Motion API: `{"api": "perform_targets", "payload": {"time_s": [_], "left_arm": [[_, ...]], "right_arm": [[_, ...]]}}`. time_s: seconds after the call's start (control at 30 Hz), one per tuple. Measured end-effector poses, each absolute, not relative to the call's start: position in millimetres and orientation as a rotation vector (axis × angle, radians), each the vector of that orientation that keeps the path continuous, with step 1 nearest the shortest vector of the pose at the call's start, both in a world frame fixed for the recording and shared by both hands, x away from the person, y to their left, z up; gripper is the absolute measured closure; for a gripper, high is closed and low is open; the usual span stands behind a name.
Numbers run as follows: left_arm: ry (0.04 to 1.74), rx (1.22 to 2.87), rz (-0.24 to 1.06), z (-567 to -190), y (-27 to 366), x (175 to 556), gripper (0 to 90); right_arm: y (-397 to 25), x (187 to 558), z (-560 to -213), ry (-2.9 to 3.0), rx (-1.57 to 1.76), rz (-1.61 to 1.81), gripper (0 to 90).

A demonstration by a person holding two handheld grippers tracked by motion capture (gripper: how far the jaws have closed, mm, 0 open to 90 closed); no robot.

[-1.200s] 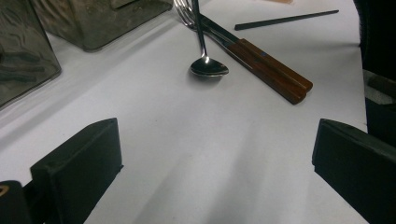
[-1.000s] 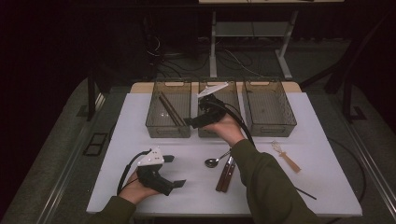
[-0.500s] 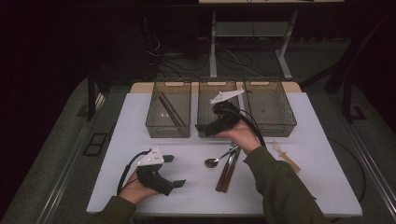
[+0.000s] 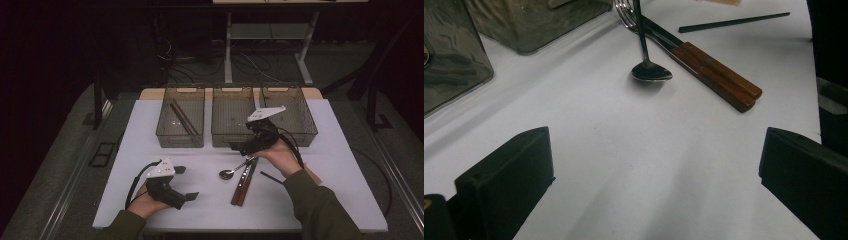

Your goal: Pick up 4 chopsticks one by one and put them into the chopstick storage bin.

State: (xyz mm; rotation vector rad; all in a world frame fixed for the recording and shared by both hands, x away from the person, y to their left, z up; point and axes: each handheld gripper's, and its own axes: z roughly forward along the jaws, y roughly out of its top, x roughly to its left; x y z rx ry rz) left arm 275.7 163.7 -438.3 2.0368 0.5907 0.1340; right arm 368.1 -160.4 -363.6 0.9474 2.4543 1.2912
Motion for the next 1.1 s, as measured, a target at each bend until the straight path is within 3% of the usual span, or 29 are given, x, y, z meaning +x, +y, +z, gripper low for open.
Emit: {"api": "perform_targets", "payload": {"time_s": [1.1], "left_arm": [[0.601,2.045,0.150,-438.0,164.5,273.3,0.0]], "right_arm": [[-262.7,302.0,-393.4,2.427,1.023,1.277,5.4]]}}
